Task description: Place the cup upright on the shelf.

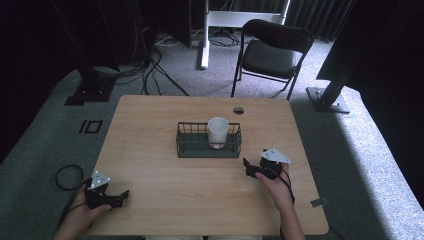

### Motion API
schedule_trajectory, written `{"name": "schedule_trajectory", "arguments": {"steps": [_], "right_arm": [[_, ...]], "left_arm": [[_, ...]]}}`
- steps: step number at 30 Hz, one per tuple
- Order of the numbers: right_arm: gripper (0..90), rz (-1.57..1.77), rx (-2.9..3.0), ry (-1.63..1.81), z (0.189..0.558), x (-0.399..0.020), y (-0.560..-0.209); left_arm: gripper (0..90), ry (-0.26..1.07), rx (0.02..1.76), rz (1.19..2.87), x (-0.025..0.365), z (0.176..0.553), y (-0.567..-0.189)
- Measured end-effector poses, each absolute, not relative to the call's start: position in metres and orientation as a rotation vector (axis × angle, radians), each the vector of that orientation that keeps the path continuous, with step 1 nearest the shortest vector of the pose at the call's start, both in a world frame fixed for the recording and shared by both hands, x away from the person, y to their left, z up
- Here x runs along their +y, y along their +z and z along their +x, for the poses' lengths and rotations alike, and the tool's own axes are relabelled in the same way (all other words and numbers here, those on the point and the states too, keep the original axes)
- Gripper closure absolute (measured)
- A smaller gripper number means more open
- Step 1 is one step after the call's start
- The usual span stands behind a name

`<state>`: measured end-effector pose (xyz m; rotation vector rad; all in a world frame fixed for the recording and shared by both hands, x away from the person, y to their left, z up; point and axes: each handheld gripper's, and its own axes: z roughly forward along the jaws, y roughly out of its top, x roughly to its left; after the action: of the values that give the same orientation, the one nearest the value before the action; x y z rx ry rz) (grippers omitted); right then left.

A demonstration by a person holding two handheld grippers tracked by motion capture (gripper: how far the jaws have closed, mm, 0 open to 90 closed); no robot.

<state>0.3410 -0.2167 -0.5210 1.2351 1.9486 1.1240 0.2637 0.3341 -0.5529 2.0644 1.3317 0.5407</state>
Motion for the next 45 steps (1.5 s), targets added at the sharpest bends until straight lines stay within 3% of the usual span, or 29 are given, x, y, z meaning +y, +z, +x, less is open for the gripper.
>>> {"name": "schedule_trajectory", "arguments": {"steps": [45], "right_arm": [[11.6,1.422,2.000,0.917,0.293,-0.295,-0.553]], "left_arm": [[1.2,0.542,1.331,2.063,0.334,0.264,-0.553]]}}
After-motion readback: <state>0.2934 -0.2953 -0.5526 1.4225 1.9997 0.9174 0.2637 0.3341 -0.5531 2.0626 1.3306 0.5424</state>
